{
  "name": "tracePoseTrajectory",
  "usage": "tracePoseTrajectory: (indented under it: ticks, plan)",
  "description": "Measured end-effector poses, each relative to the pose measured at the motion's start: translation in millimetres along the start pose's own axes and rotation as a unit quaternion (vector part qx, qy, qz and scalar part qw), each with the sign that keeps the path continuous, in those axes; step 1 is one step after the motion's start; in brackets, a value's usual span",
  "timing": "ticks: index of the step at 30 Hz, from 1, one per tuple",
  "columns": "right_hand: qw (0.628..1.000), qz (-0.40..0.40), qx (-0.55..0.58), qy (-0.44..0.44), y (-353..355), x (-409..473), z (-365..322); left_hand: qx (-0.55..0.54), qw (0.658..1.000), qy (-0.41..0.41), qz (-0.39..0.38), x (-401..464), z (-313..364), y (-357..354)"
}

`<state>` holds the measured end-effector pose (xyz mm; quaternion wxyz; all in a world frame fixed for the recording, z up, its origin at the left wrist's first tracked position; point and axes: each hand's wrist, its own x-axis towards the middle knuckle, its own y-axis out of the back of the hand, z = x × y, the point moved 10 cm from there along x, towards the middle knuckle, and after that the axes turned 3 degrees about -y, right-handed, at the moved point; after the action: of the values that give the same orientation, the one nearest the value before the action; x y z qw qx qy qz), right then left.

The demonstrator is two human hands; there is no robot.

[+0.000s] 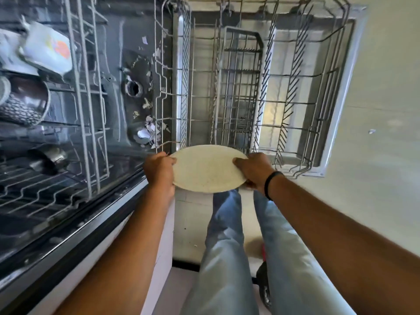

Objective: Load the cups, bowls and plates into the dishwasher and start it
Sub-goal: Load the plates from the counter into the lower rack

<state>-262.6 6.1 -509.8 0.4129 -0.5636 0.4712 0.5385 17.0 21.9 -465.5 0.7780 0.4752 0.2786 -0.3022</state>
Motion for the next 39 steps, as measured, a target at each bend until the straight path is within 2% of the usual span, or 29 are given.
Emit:
tracePoseTrajectory:
  ticks: [3,7,14,19,28,33,39]
  plan:
    - [0.999,-0.018,-0.030,-0.039,-19.4,21.8,25.2,0.053,0.997,-0.027,0.041,18.0,-1.0,4.7]
    - [0.996,-0.044,-0.010,-0.079,-34.3,35.9,38.7,0.064,0.996,-0.045,0.043,32.4,1.5,2.4]
    - [0.997,-0.039,0.023,-0.061,-37.7,42.0,14.3,0.092,0.994,-0.045,0.034,52.3,6.6,0.1]
    - [0.998,0.004,0.015,-0.057,-37.2,48.1,11.0,0.114,0.992,-0.042,0.030,60.3,8.9,-2.2]
    - [0.994,0.045,0.086,-0.051,-42.1,63.0,15.7,0.097,0.994,-0.027,0.047,67.6,4.2,-3.2]
    - [0.997,0.054,0.053,-0.031,-47.7,75.2,15.0,0.096,0.995,-0.015,0.038,75.6,1.0,-2.4]
    - [0.991,0.086,0.094,-0.048,-52.5,64.2,30.8,0.111,0.994,-0.003,0.002,75.8,-2.9,-4.6]
